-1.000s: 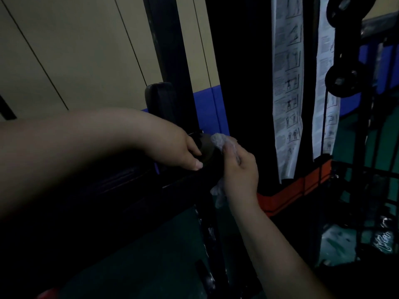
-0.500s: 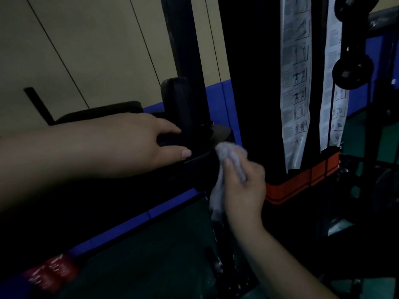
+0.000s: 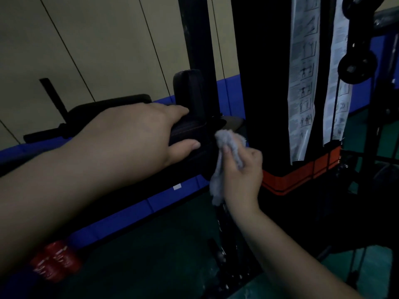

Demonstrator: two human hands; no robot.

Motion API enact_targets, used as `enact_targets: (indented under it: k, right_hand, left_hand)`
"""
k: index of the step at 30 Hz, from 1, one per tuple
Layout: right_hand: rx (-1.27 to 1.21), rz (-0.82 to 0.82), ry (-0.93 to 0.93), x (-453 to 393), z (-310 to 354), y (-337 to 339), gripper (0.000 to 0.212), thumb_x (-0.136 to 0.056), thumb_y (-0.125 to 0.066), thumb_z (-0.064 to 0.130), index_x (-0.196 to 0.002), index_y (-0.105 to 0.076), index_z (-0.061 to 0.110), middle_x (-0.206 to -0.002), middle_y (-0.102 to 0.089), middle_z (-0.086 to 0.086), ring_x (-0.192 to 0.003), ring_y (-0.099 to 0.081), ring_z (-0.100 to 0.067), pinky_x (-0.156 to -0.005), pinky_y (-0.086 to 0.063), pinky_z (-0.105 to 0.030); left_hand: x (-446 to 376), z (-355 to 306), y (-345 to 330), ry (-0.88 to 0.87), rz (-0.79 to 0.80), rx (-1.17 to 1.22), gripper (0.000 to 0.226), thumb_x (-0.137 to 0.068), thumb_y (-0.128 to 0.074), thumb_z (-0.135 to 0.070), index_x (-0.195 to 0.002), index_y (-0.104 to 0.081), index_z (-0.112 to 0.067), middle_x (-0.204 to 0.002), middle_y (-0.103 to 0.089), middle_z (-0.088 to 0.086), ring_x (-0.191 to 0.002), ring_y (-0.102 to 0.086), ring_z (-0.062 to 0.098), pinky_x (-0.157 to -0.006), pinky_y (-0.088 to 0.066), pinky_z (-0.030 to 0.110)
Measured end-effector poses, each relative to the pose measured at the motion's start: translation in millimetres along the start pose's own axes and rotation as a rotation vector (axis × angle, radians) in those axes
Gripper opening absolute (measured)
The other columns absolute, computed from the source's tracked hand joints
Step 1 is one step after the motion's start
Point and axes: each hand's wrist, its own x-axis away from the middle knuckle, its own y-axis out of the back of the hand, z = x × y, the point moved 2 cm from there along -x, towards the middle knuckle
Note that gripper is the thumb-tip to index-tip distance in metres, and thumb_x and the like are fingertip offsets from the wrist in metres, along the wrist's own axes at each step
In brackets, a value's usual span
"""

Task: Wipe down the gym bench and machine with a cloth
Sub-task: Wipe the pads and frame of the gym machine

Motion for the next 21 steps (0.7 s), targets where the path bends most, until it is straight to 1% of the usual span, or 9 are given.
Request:
enact_targets:
  k: [3, 5, 6, 8, 10, 13, 16, 18, 21]
  right_hand:
    - [-0.022, -0.051, -0.044, -16, -3, -1, 0.023, -0.092, -0.060, 0.027, -0.104, -0.069, 0.010, -0.107, -0.058, -0.021, -0.085, -0.063, -0.018, -0.078, -0.050, -0.019]
    - [-0.013, -0.063, -0.013, 2, -1, -11, 0.017, -0.091, -0.060, 0.028, -0.098, -0.067, 0.014, -0.100, -0.057, -0.021, -0.077, -0.059, -0.023, -0.073, -0.049, -0.030]
    - [-0.031, -0.054, 0.013, 15, 1, -16, 0.010, -0.091, -0.061, 0.026, -0.098, -0.065, 0.021, -0.097, -0.054, -0.019, -0.074, -0.055, -0.020, -0.072, -0.047, -0.030]
    - [-0.002, -0.035, 0.091, 36, 8, -22, 0.027, -0.093, -0.060, 0.017, -0.117, -0.061, 0.028, -0.094, -0.044, -0.009, -0.075, -0.050, -0.010, -0.077, -0.044, -0.018]
    - [0.077, 0.011, 0.127, 29, 5, -19, 0.035, -0.094, -0.057, 0.017, -0.129, -0.058, 0.021, -0.096, -0.043, -0.007, -0.077, -0.050, -0.008, -0.078, -0.043, -0.012]
    - [0.137, 0.075, 0.093, -1, 1, -3, 0.035, -0.094, -0.054, 0.027, -0.123, -0.063, 0.010, -0.100, -0.058, -0.023, -0.079, -0.060, -0.019, -0.074, -0.046, -0.019]
    - [0.144, 0.099, 0.125, -9, 0, 5, 0.027, -0.097, -0.052, 0.018, -0.113, -0.066, 0.000, -0.091, -0.062, -0.029, -0.071, -0.059, -0.011, -0.064, -0.042, -0.011]
    - [0.126, 0.085, 0.103, -2, -2, 2, 0.028, -0.097, -0.053, 0.018, -0.117, -0.065, 0.003, -0.096, -0.061, -0.027, -0.077, -0.062, -0.015, -0.067, -0.046, -0.013]
    - [0.090, 0.060, 0.040, 20, 1, -13, 0.031, -0.096, -0.054, 0.026, -0.119, -0.061, 0.006, -0.104, -0.057, -0.018, -0.086, -0.062, -0.019, -0.079, -0.051, -0.022]
  left_hand:
    - [9, 5, -1, -0.035, -0.043, -0.007, 0.073, -0.075, -0.026, -0.069, -0.142, -0.031, -0.040, -0.133, -0.053, -0.008, -0.109, -0.056, 0.017, -0.070, -0.040, 0.027]
    - [14, 9, -3, -0.045, -0.058, -0.026, 0.075, -0.075, -0.024, -0.067, -0.145, -0.026, -0.038, -0.139, -0.048, -0.007, -0.116, -0.053, 0.017, -0.072, -0.037, 0.026]
    - [16, 11, -3, -0.055, -0.077, -0.023, 0.076, -0.076, -0.023, -0.066, -0.145, -0.026, -0.037, -0.139, -0.048, -0.006, -0.116, -0.052, 0.019, -0.076, -0.041, 0.028]
    - [20, 15, -3, -0.089, -0.125, -0.019, 0.074, -0.077, -0.023, -0.065, -0.144, -0.029, -0.035, -0.133, -0.053, -0.002, -0.110, -0.055, 0.023, -0.080, -0.047, 0.034]
    - [24, 18, -5, -0.109, -0.154, -0.032, 0.071, -0.079, -0.022, -0.064, -0.143, -0.030, -0.035, -0.128, -0.056, -0.001, -0.104, -0.057, 0.025, -0.074, -0.045, 0.033]
    - [33, 24, -9, -0.135, -0.169, -0.024, 0.070, -0.082, -0.022, -0.060, -0.147, -0.025, -0.034, -0.133, -0.052, -0.001, -0.108, -0.055, 0.026, -0.074, -0.041, 0.032]
    - [43, 27, -7, -0.129, -0.201, -0.033, 0.067, -0.086, -0.024, -0.057, -0.148, -0.026, -0.033, -0.139, -0.049, -0.003, -0.115, -0.052, 0.026, -0.076, -0.042, 0.033]
    - [46, 26, -7, -0.117, -0.220, -0.063, 0.064, -0.088, -0.026, -0.055, -0.147, -0.028, -0.033, -0.139, -0.049, -0.005, -0.116, -0.052, 0.026, -0.072, -0.039, 0.032]
    - [51, 22, -5, -0.082, -0.241, -0.088, 0.061, -0.090, -0.030, -0.054, -0.145, -0.035, -0.029, -0.137, -0.053, -0.002, -0.114, -0.055, 0.026, -0.076, -0.048, 0.038]
